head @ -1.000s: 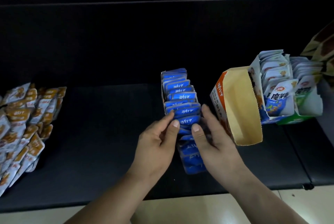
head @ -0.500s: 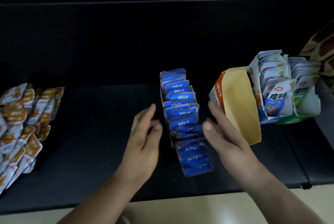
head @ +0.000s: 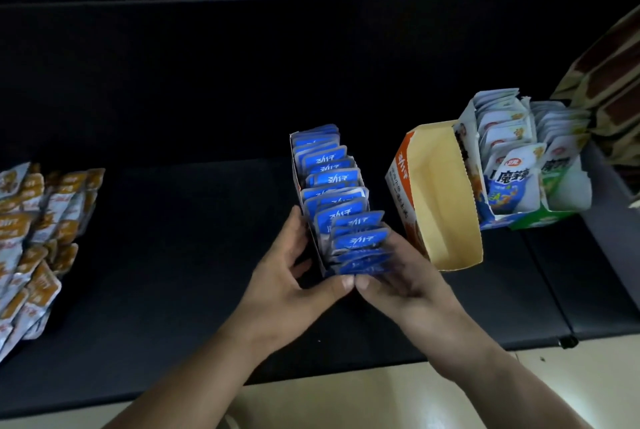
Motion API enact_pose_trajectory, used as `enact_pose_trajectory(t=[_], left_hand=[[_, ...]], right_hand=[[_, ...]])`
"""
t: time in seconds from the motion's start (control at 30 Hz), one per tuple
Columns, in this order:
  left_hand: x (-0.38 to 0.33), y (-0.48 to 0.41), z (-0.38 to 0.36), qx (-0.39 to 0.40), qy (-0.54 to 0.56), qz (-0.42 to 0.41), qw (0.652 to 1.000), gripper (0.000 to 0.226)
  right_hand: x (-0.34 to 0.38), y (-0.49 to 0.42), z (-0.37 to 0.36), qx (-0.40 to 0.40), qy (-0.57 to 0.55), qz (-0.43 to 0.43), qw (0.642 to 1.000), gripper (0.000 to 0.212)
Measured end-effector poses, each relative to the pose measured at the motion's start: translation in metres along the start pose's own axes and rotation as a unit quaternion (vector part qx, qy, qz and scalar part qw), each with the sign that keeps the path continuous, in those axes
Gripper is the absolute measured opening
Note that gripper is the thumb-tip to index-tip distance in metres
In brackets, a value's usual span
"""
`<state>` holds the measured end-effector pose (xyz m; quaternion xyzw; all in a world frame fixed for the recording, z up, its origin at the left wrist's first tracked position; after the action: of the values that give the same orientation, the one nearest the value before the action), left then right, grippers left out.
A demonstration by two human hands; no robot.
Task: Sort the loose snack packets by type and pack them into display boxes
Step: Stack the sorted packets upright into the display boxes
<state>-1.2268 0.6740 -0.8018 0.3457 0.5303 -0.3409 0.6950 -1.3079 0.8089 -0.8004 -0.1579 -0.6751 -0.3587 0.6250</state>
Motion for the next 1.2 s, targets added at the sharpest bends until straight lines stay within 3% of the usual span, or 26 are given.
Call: enact_pose_trajectory(t=[0.13,0.23,0.37,0.5,0.6,0.7,0.77,0.87,0.9,0.97,1.03,1.07,1.13,1.2], left_hand=[[0.000,-0.008,-0.013,0.032,0.022,0.012,0.999,0.084],[0.000,-0.017,-0.023,0.065,0.027,0.015,0.997,0.083],[-0.005,-0.033,-0.028,0.038,0.025,0.006,0.999,0.068],[0.002,-0.032,-0.020,-0.065,-0.033,0.037,0.997,0.043],[0.005,-0.021,-0.015,-0.128,-0.092,0.059,0.986,0.028],[0.011,-0.001,-0.032,-0.102,-0.074,0.083,0.988,0.022],[0.015,0.016,-0.049,-0.042,-0.055,0.113,0.991,0.014],[0.020,0.035,-0.055,-0.001,-0.073,0.163,0.984,0.007],[0.020,0.040,-0.054,0.003,-0.071,0.177,0.982,0.007],[0.017,0.049,-0.058,0.014,-0.064,0.205,0.977,0.008],[0.013,0.056,-0.069,0.033,-0.081,0.216,0.973,0.021],[0.013,0.059,-0.074,0.043,-0.098,0.219,0.970,0.032],[0.009,0.060,-0.083,0.059,-0.168,0.198,0.964,0.047],[0.003,0.055,-0.095,0.073,-0.245,0.130,0.958,0.034]], right_hand=[[-0.005,0.002,0.012,-0.060,-0.002,0.005,0.998,0.048],[-0.007,0.003,0.019,-0.100,-0.005,0.002,0.995,0.045],[-0.011,-0.007,0.036,-0.157,0.044,-0.031,0.986,0.026],[-0.004,0.014,0.072,-0.278,0.191,-0.027,0.941,0.024],[0.022,0.036,0.085,-0.347,0.321,0.115,0.873,0.027],[0.010,0.027,0.073,-0.260,0.453,0.148,0.840,0.044],[-0.003,0.019,0.066,-0.181,0.500,0.102,0.841,0.057],[-0.004,0.026,0.063,-0.132,0.567,0.007,0.813,0.052],[-0.005,0.033,0.061,-0.107,0.560,-0.032,0.821,0.043],[-0.015,0.048,0.048,-0.041,0.452,-0.094,0.886,0.015],[-0.023,0.065,0.035,0.002,0.324,-0.106,0.940,0.006],[-0.023,0.074,0.040,-0.018,0.287,-0.101,0.952,0.002],[-0.014,0.089,0.070,-0.139,0.241,-0.055,0.959,0.008],[0.000,0.106,0.101,-0.263,0.234,0.028,0.936,0.023]])
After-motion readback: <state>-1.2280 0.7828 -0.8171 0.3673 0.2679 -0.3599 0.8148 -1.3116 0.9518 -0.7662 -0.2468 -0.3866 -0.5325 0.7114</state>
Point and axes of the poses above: each hand's wrist, its own y-axis away from the middle knuckle, its own z-axis out of the back of the hand, x = y × z, the point moved 10 cm from there along -y, towards the middle knuckle, and after that the axes turned 4 degrees about -x, right-handed, at the moved point
